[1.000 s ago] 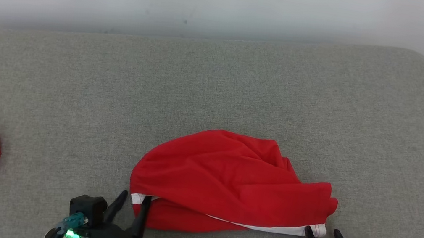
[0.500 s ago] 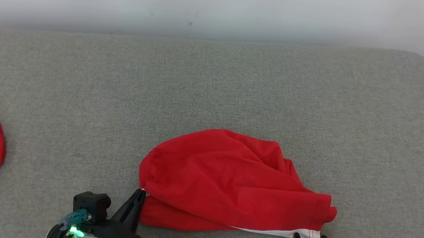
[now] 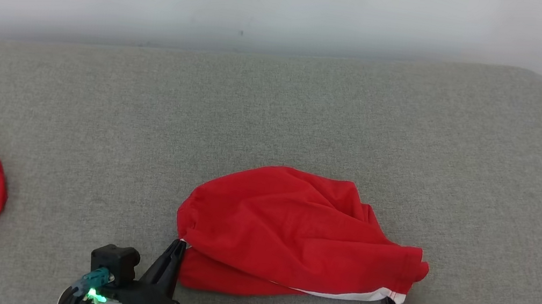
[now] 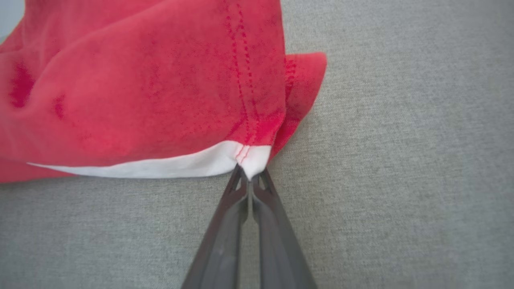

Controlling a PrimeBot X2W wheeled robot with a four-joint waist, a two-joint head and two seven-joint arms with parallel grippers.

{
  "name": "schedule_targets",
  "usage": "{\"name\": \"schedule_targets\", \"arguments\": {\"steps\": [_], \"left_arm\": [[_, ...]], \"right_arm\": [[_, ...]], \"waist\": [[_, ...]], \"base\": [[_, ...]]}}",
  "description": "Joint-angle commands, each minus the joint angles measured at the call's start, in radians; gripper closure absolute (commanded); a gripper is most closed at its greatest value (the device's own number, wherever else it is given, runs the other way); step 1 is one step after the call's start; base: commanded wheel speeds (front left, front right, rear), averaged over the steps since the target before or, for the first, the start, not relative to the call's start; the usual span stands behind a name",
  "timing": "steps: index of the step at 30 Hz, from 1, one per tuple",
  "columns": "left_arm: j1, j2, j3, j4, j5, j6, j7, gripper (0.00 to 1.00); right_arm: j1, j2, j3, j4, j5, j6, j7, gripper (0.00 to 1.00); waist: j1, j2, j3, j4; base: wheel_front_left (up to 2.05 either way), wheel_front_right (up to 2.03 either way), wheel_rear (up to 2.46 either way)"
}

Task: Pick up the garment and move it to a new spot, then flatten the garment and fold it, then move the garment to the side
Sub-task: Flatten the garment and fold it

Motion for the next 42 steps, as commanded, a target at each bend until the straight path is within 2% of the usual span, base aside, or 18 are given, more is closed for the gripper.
{"name": "schedule_targets", "arguments": {"steps": [1,4,9,10,15,18,22,26,28,32,35,39,42], "left_arm": [[0.016,0.003,0.005,-0.012,0.000,-0.003,-0.001,1.00],[0.023,0.003,0.009,-0.049,-0.013,-0.019,-0.001,1.00],[0.035,0.003,0.038,-0.154,-0.047,-0.040,-0.001,1.00],[0.035,0.003,0.038,-0.154,-0.047,-0.040,-0.001,1.00],[0.006,0.003,0.017,-0.261,-0.131,-0.064,0.020,1.00],[-0.040,0.003,0.005,-0.312,-0.195,-0.072,0.074,1.00],[-0.127,0.010,0.014,-0.365,-0.300,-0.079,0.154,1.00],[-0.233,0.044,-0.002,-0.407,-0.321,-0.080,0.224,1.00],[-0.325,0.066,-0.011,-0.428,-0.338,-0.079,0.268,1.00],[-0.473,0.088,0.017,-0.421,-0.363,-0.077,0.320,1.00],[-0.601,0.086,0.079,-0.378,-0.403,-0.039,0.349,1.00],[-0.803,0.118,0.142,-0.325,-0.376,0.016,0.327,1.00],[-0.941,0.115,0.179,-0.292,-0.366,0.029,0.276,1.00]], "right_arm": [[0.002,0.000,0.002,-0.013,-0.001,-0.002,-0.019,1.00],[0.026,-0.003,0.015,-0.062,0.027,-0.002,-0.028,1.00],[0.065,-0.029,0.020,-0.242,0.126,-0.003,0.019,1.00],[0.065,-0.029,0.020,-0.242,0.126,-0.003,0.019,1.00],[0.047,-0.037,0.001,-0.460,0.270,-0.002,0.089,1.00],[-0.005,-0.032,-0.029,-0.553,0.341,-0.002,0.134,1.00],[-0.119,-0.036,-0.047,-0.613,0.397,-0.002,0.187,1.00],[-0.248,-0.037,-0.057,-0.637,0.429,-0.002,0.231,1.00],[-0.357,-0.023,-0.076,-0.614,0.461,-0.002,0.259,1.00],[-0.540,-0.017,-0.103,-0.499,0.427,-0.002,0.266,1.00],[-0.706,-0.004,-0.126,-0.370,0.485,-0.002,0.244,1.00],[-0.934,-0.003,-0.085,-0.218,0.434,-0.001,0.140,1.00],[-1.101,-0.001,-0.120,-0.105,0.532,-0.001,0.035,1.00]], "waist": [[-0.0001,-0.0001,-0.008,0.001],[-0.0001,-0.0001,-0.022,0.003],[-0.0001,-0.0001,-0.045,-0.006],[-0.0001,-0.0001,-0.045,-0.006],[-0.0001,-0.0001,-0.059,-0.009],[-0.0001,-0.0001,-0.052,-0.008],[-0.0001,-0.0001,-0.027,-0.009],[-0.0001,-0.0001,0.006,-0.012],[-0.0001,-0.0001,0.048,-0.024],[-0.0001,-0.0001,0.145,-0.045],[-0.0001,-0.0001,0.242,-0.066],[-0.0001,-0.0001,0.370,-0.090],[-0.0001,-0.0001,0.455,-0.093]], "base": [[0.00,0.00,0.00],[0.00,0.00,0.00],[0.00,0.00,0.00],[0.00,0.00,0.00],[0.00,0.00,0.00],[0.00,0.00,0.00],[0.00,0.00,0.00],[0.00,0.00,0.00],[0.00,0.00,0.00],[0.00,0.00,0.00],[0.00,0.00,0.00],[0.00,0.00,0.00],[0.00,0.00,0.00]]}}
